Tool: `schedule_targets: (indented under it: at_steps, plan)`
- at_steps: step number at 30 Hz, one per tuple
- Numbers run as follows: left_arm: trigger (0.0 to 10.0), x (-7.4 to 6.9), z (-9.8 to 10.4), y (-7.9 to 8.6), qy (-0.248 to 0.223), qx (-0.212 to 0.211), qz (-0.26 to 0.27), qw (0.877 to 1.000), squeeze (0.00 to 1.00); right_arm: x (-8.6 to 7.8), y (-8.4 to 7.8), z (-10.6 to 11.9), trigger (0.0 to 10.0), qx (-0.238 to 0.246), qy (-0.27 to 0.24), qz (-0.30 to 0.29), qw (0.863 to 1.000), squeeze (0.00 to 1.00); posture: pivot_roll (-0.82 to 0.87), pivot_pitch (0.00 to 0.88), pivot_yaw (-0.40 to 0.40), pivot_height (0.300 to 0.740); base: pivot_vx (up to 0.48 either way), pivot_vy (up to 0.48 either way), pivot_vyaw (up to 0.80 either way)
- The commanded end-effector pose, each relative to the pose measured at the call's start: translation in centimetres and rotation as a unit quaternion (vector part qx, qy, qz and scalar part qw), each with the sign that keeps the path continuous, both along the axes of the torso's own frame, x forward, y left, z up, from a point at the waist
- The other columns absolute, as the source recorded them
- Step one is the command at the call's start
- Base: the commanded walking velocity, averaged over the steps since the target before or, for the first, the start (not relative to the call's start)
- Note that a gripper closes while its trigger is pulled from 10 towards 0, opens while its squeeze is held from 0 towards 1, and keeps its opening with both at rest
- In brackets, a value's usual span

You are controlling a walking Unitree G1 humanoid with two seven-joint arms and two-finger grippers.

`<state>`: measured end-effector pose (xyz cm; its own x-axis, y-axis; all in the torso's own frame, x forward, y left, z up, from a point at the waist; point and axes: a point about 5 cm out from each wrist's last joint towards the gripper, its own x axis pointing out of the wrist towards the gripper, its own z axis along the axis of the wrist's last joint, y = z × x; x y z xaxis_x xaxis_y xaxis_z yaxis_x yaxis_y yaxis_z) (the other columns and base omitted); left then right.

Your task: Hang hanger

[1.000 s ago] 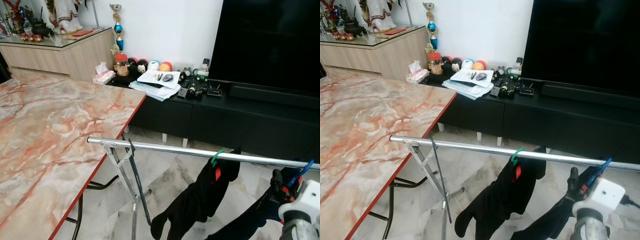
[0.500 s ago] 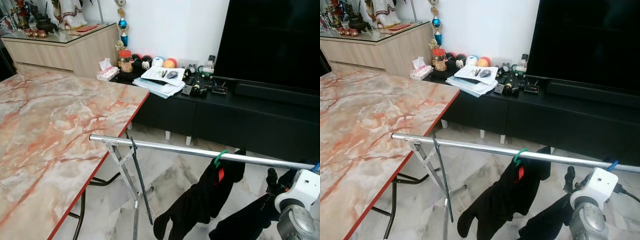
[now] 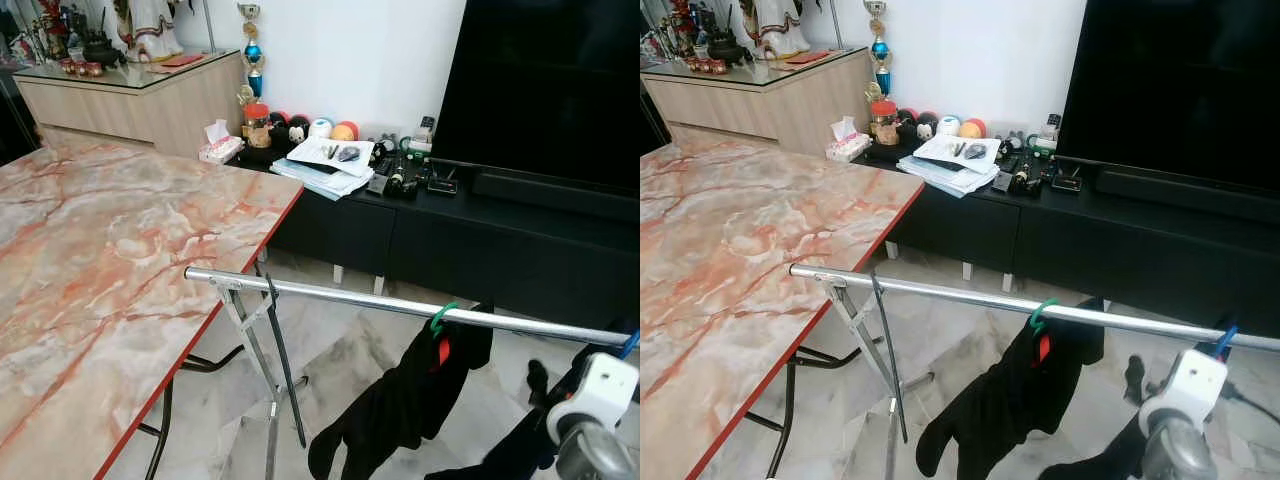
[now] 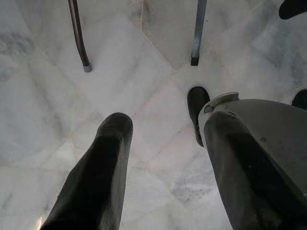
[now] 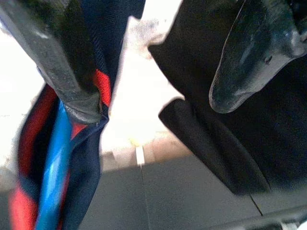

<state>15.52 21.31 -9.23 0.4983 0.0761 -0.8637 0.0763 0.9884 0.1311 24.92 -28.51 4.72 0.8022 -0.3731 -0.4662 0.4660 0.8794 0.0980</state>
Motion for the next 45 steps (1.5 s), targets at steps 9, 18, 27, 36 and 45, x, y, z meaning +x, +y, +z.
schedule_targets:
  at_steps: [9,18,27,36,45]
  plan:
    - [10.0,-0.4,-0.1,0.3,0.013,0.002,-0.004,1.0,0.0,-2.5,1.0,-3.2,10.0,0.026,0.078,-0.009,0.997,0.0,0.03,0.0,0.04,0.74,0.0,0.0,0.0]
    - [10.0,-0.4,-0.1,0.3,0.014,0.004,-0.005,1.0,0.0,-2.8,0.7,-2.3,10.0,-0.007,0.043,-0.023,0.999,0.0,0.03,0.0,0.037,0.74,0.0,0.0,0.0]
    - [10.0,-0.3,-0.1,0.4,0.014,0.007,-0.009,1.0,0.0,-0.6,-0.1,3.6,10.0,-0.074,-0.138,-0.02,0.987,0.0,0.03,0.0,0.038,0.74,0.0,0.0,0.0]
    - [10.0,-0.3,-0.1,0.4,0.015,0.008,-0.009,1.0,0.0,-0.6,-1.3,4.2,10.0,-0.109,-0.117,-0.048,0.986,0.0,0.03,0.0,0.04,0.74,0.0,0.0,0.0]
    - [10.0,-0.3,-0.1,0.4,0.015,0.004,-0.006,1.0,0.0,-1.3,-3.8,3.8,10.0,-0.146,-0.03,-0.113,0.982,0.0,0.03,0.0,0.039,0.74,0.0,0.0,0.0]
